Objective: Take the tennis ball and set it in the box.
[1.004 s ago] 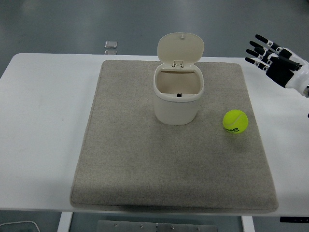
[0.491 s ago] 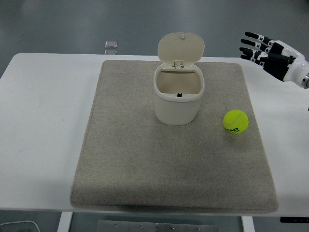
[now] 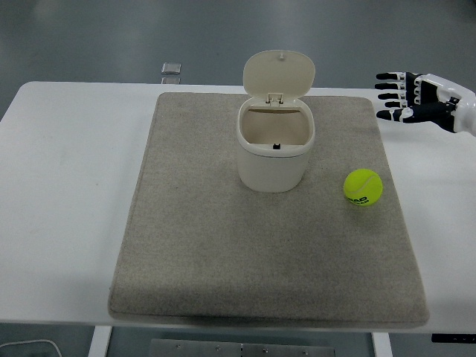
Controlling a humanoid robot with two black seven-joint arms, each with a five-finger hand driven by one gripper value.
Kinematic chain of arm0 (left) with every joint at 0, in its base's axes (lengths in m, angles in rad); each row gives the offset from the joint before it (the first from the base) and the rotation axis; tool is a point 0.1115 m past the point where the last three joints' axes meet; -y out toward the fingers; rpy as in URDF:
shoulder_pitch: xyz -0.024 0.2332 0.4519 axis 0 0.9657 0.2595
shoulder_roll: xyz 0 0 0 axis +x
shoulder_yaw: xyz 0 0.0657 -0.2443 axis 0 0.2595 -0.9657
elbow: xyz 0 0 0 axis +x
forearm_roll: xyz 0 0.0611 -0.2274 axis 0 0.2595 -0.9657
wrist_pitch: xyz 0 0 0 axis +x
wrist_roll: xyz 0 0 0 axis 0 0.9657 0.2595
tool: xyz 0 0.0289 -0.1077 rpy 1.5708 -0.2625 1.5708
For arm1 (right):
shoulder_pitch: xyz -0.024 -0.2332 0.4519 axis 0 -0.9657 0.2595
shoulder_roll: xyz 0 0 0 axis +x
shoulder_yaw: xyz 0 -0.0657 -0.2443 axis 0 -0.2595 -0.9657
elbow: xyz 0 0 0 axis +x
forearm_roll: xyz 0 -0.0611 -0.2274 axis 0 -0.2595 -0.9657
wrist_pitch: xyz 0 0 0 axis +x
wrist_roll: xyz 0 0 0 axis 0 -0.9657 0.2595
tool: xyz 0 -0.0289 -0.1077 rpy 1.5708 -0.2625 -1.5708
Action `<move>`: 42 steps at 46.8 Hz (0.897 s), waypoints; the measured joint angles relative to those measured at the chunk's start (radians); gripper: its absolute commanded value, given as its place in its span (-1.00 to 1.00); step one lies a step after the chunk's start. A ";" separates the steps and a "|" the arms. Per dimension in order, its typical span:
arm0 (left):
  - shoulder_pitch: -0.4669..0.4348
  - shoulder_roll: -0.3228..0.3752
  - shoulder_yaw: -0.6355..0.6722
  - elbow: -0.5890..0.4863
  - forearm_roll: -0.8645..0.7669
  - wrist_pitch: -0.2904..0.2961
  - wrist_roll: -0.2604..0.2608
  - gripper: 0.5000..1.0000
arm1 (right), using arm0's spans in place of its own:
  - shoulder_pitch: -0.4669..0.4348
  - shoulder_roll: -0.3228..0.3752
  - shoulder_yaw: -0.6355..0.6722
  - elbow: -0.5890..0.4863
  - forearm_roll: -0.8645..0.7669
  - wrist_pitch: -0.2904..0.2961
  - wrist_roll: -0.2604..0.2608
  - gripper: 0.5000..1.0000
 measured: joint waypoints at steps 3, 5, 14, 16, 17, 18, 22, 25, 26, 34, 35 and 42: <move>0.000 0.000 0.000 0.000 0.000 0.000 0.000 0.97 | 0.000 -0.013 0.000 0.012 -0.037 0.005 0.001 0.64; 0.000 0.000 0.000 0.000 0.000 0.000 0.000 0.97 | -0.001 -0.019 -0.001 0.019 -0.071 0.008 0.001 0.64; 0.000 0.000 0.000 0.000 0.000 -0.001 0.000 0.97 | -0.007 -0.039 -0.020 0.089 -0.270 0.011 0.035 0.64; 0.000 0.000 0.000 0.000 0.000 0.000 0.000 0.97 | -0.007 -0.044 -0.030 0.100 -0.303 0.011 0.042 0.64; 0.000 0.000 0.000 0.000 0.000 0.000 0.000 0.97 | -0.007 -0.050 -0.035 0.108 -0.319 0.012 0.046 0.64; 0.000 0.000 0.000 0.000 0.000 -0.001 0.000 0.97 | -0.006 -0.055 -0.037 0.114 -0.329 0.012 0.049 0.64; 0.000 0.000 0.000 0.000 0.000 -0.001 0.000 0.97 | -0.003 -0.077 -0.045 0.152 -0.358 0.020 0.058 0.64; 0.000 0.000 0.000 0.000 0.000 -0.001 0.000 0.97 | -0.002 -0.090 -0.055 0.196 -0.376 0.040 0.060 0.64; 0.000 0.000 0.000 0.000 0.000 0.000 0.000 0.97 | -0.001 -0.096 -0.056 0.211 -0.381 0.048 0.060 0.64; 0.000 0.000 0.000 0.000 0.000 0.000 0.000 0.97 | -0.004 -0.117 -0.064 0.293 -0.454 0.066 0.067 0.64; 0.000 0.000 0.000 0.000 0.000 0.000 0.000 0.97 | -0.004 -0.117 -0.067 0.296 -0.464 0.064 0.068 0.64; 0.000 0.000 0.000 0.000 0.000 0.000 0.000 0.97 | -0.011 -0.113 -0.075 0.301 -0.514 0.056 0.080 0.64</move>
